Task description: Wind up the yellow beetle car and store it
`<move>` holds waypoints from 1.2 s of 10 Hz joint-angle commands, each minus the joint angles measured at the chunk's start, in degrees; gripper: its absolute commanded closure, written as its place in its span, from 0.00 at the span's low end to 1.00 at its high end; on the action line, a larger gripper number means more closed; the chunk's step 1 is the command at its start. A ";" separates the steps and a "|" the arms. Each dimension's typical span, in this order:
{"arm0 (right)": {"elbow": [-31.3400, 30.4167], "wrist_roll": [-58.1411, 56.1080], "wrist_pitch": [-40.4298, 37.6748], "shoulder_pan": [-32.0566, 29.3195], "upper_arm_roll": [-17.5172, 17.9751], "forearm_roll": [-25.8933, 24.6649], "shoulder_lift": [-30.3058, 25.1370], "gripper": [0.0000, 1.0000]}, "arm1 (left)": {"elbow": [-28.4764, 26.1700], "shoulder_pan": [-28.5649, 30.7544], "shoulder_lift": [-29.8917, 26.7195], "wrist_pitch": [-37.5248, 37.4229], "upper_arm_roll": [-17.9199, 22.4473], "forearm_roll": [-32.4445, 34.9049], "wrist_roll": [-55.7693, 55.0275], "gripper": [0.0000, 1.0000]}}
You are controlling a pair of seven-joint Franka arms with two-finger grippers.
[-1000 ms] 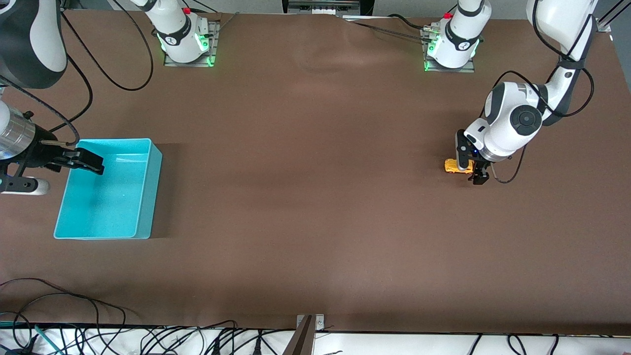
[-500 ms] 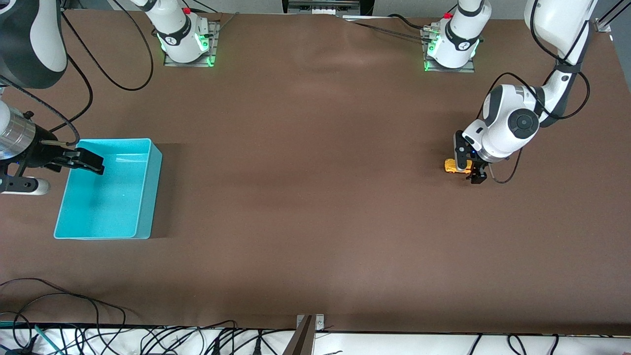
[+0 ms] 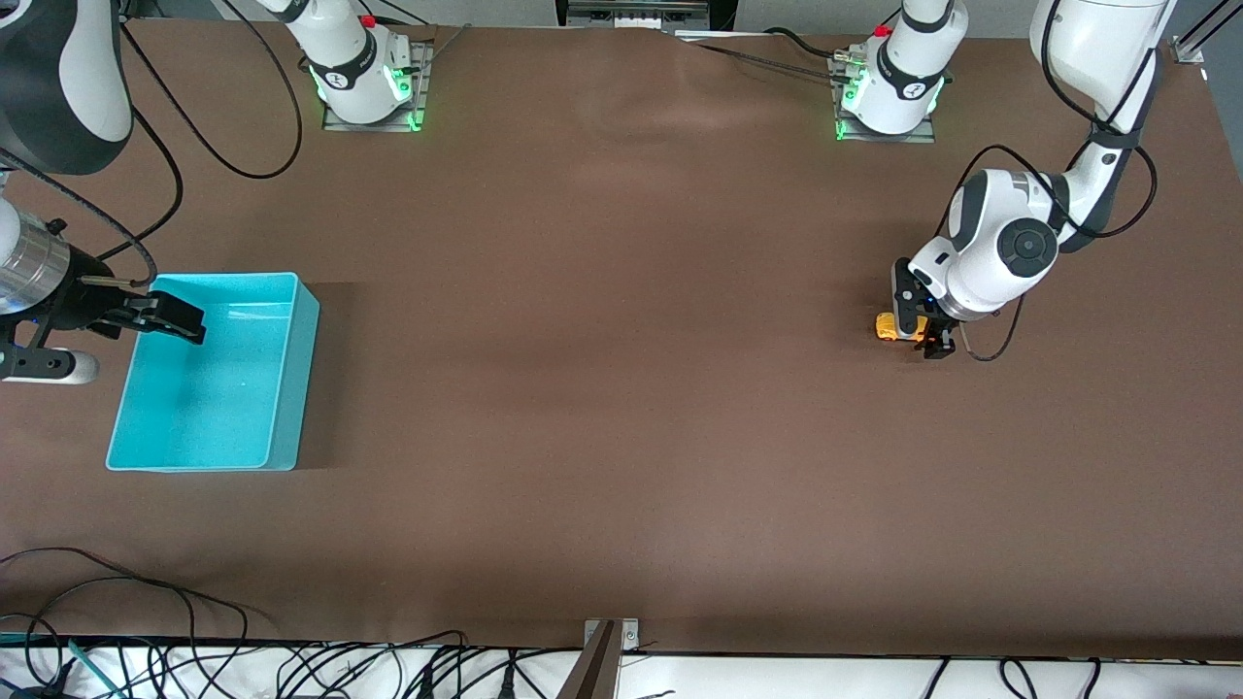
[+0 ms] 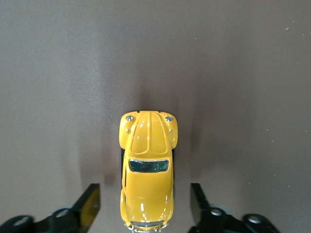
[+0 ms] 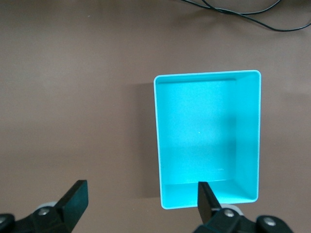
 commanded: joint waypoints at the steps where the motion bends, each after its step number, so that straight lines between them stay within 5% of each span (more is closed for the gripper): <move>1: -1.07 0.14 0.57 0.01 -0.24 1.06 -0.77 0.00 | -0.35 -0.47 -0.38 0.68 0.18 -1.30 0.50 0.68; 4: -1.07 0.05 0.57 -0.08 -0.23 1.06 -0.68 0.00 | -0.26 -0.56 -0.30 0.68 0.18 -1.21 0.59 1.00; 12: -1.07 0.32 0.66 -0.08 -0.23 1.06 -0.68 0.00 | -0.26 1.98 1.37 0.68 0.53 -1.03 2.69 1.00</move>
